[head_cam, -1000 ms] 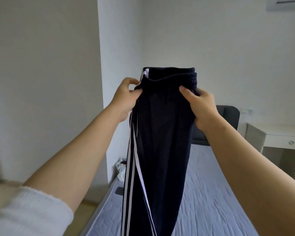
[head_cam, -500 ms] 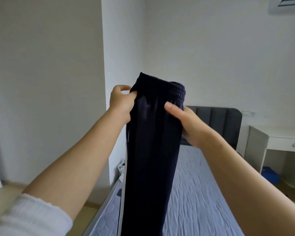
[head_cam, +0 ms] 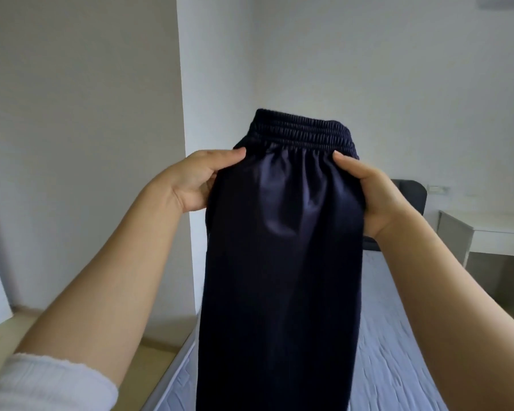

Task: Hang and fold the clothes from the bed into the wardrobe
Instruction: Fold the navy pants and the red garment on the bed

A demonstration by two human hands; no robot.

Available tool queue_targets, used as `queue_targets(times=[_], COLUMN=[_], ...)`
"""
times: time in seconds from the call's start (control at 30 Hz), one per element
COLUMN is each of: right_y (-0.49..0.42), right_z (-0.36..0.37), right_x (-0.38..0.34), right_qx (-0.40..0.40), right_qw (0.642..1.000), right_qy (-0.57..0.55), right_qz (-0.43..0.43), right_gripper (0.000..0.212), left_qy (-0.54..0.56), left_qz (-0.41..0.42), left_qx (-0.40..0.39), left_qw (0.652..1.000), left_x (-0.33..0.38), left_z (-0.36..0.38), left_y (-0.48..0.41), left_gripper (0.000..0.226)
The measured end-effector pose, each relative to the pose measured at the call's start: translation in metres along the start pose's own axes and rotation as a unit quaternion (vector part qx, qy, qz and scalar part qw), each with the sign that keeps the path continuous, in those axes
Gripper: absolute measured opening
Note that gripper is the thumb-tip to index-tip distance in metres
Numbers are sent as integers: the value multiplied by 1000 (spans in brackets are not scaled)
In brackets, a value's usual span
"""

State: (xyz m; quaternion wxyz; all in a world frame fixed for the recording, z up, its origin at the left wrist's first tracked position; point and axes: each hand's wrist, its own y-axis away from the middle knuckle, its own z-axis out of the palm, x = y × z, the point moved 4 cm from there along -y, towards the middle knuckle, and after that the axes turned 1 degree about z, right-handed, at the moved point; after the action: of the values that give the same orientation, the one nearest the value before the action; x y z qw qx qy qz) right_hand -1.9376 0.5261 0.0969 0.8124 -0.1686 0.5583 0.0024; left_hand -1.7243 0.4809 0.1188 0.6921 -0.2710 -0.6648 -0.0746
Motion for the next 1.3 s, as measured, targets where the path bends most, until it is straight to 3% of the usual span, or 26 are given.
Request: queue_targets(times=[0.1, 0.2, 0.33, 0.43, 0.5, 0.63, 0.77, 0.9, 1.07, 1.3], right_y=[-4, -15, -39, -61, -74, -89, -79, -51, -7, 52], right_z=[-17, -40, -61, -61, -57, -37, -15, -3, -13, -63], right_x=[18, 44, 62, 53, 33, -17, -53, -46, 6, 128], right_qx=[42, 146, 266, 306, 325, 328, 290, 230, 180, 206], right_qw=[993, 963, 912, 903, 899, 894, 896, 926, 962, 968], right_qy=[63, 172, 294, 300, 291, 264, 240, 185, 141, 143], right_qz=[94, 148, 103, 33, -35, -153, -235, -236, -148, 11], right_gripper=[22, 16, 22, 19, 26, 26, 22, 20, 19, 20], left_qy=[-40, -136, -307, -327, -260, -97, -131, -161, -181, -141], left_qz=[-71, -157, -199, -131, -85, 6, 111, 142, 86, -81], left_qx=[-7, 58, 123, 164, 195, 195, 195, 191, 189, 160], left_qw=[997, 976, 922, 922, 942, 976, 966, 958, 961, 974], left_x=[-23, -63, -92, -76, -52, 1, 38, 37, -18, -160], left_z=[-10, -23, -26, -24, -20, -14, -17, -18, -11, 4], left_y=[-6, -26, -52, -75, -88, -100, -91, -64, -18, 51], left_gripper=[15, 10, 21, 27, 24, 31, 23, 12, 16, 16])
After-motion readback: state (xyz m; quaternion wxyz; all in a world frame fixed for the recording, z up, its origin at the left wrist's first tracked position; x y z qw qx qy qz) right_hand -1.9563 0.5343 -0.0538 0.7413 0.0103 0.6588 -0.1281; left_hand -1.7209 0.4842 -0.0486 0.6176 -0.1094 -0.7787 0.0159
